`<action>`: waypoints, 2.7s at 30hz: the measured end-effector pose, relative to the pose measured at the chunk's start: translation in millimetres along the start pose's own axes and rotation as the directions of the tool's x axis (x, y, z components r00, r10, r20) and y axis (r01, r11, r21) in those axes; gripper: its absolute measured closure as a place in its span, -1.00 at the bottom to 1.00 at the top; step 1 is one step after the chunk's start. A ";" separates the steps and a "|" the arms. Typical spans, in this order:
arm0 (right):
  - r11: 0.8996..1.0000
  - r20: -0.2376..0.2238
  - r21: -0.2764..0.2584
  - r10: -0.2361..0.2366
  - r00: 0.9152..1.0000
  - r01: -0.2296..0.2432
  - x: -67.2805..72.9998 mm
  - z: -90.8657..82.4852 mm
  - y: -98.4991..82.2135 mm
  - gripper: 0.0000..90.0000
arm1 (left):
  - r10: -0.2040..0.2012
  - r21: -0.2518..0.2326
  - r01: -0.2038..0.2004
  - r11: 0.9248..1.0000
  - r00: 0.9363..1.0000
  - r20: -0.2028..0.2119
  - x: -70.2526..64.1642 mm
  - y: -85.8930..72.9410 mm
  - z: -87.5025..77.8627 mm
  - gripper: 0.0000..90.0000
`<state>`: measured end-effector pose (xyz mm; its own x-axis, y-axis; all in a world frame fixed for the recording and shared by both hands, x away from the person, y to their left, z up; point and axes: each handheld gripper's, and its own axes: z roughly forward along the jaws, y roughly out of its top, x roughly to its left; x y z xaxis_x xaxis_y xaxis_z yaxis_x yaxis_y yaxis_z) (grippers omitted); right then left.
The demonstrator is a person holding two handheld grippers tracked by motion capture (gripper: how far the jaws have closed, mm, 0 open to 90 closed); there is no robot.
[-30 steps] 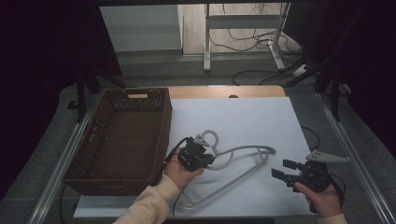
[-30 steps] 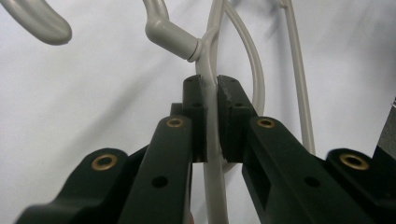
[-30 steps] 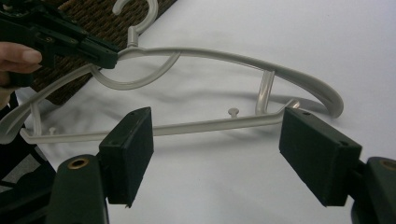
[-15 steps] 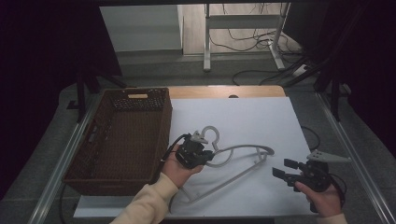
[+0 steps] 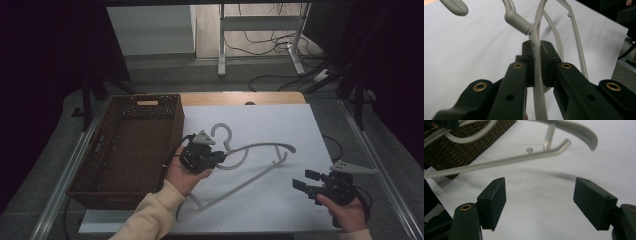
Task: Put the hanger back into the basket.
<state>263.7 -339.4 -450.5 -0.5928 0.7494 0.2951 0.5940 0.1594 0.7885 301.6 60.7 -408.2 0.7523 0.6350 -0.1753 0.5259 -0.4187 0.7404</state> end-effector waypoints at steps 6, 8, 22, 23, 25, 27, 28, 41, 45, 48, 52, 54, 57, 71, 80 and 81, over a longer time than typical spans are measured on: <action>1.000 0.004 0.000 -0.002 1.000 0.002 -0.5 0.8 -0.3 -0.43 | -0.011 -0.048 0.011 0.999 1.000 0.000 8.3 3.5 -27.3 0.84; 1.000 0.004 0.002 0.001 1.000 -0.001 -0.3 1.1 -0.3 -0.43 | -0.014 -0.057 0.014 0.998 1.000 0.001 11.1 4.2 -35.4 0.84; 1.000 0.007 0.014 0.001 1.000 -0.001 -1.2 4.4 -1.0 -0.43 | -0.064 -0.134 0.059 0.989 0.997 -0.036 47.7 -2.8 -101.6 0.84; 1.000 0.007 0.015 0.002 1.000 -0.002 -1.2 4.5 -1.0 -0.43 | -0.076 -0.145 0.069 0.987 0.996 -0.041 53.9 -5.6 -110.3 0.84; 1.000 0.010 0.015 0.003 1.000 -0.003 -1.3 5.1 -1.2 -0.43 | -0.084 -0.154 0.075 0.985 0.995 -0.052 59.7 -8.7 -118.5 0.84; 1.000 0.011 0.017 0.005 1.000 -0.005 -1.3 5.4 -1.3 -0.43 | -0.090 -0.162 0.078 0.984 0.994 -0.067 65.2 -12.3 -126.0 0.84; 1.000 0.011 0.017 0.005 1.000 -0.005 -1.3 5.4 -1.3 -0.43 | -0.090 -0.162 0.078 0.984 0.994 -0.067 65.2 -12.3 -126.0 0.84; 0.999 0.018 0.033 0.011 1.000 -0.011 -1.6 8.4 -1.7 -0.43 | -0.153 -0.195 0.127 0.973 0.980 -0.127 105.4 -40.4 -165.5 0.84; 0.999 0.020 0.040 0.008 1.000 -0.009 -2.1 9.7 -2.0 -0.43 | -0.160 -0.200 0.132 0.971 0.978 -0.133 114.9 -47.1 -173.6 0.84; 0.999 0.022 0.040 0.008 1.000 -0.009 -2.2 10.6 -2.1 -0.43 | -0.165 -0.200 0.136 0.970 0.977 -0.137 118.7 -49.9 -176.1 0.84; 0.999 0.025 0.042 0.007 1.000 -0.008 -3.1 11.5 -2.5 -0.43 | -0.183 -0.208 0.153 0.966 0.974 -0.134 128.8 -58.0 -181.0 0.84; 0.999 0.027 0.043 0.008 1.000 -0.009 -3.4 11.6 -2.7 -0.43 | -0.186 -0.210 0.155 0.965 0.973 -0.137 131.0 -59.6 -182.0 0.84; 0.999 0.029 0.045 0.011 1.000 -0.012 -3.5 12.0 -2.7 -0.43 | -0.195 -0.212 0.164 0.963 0.971 -0.138 141.6 -65.4 -185.5 0.84; 0.999 0.032 0.053 0.010 0.999 -0.011 -4.1 14.2 -3.2 -0.43 | -0.258 -0.226 0.217 0.950 0.952 -0.168 179.3 -89.8 -196.9 0.84; 0.998 0.034 0.059 0.008 0.999 -0.010 -4.2 15.3 -3.2 -0.43 | -0.284 -0.223 0.237 0.945 0.936 -0.209 203.8 -106.3 -200.1 0.84; 0.998 0.035 0.060 0.008 0.999 -0.011 -4.2 15.3 -3.2 -0.43 | -0.289 -0.225 0.241 0.944 0.934 -0.210 205.7 -107.6 -200.6 0.84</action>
<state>272.6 -333.2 -462.5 -0.5684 0.7726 0.2828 0.6316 0.1895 0.7518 320.2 366.6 -393.7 0.4676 0.8505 -0.2409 0.5883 -0.0960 0.8029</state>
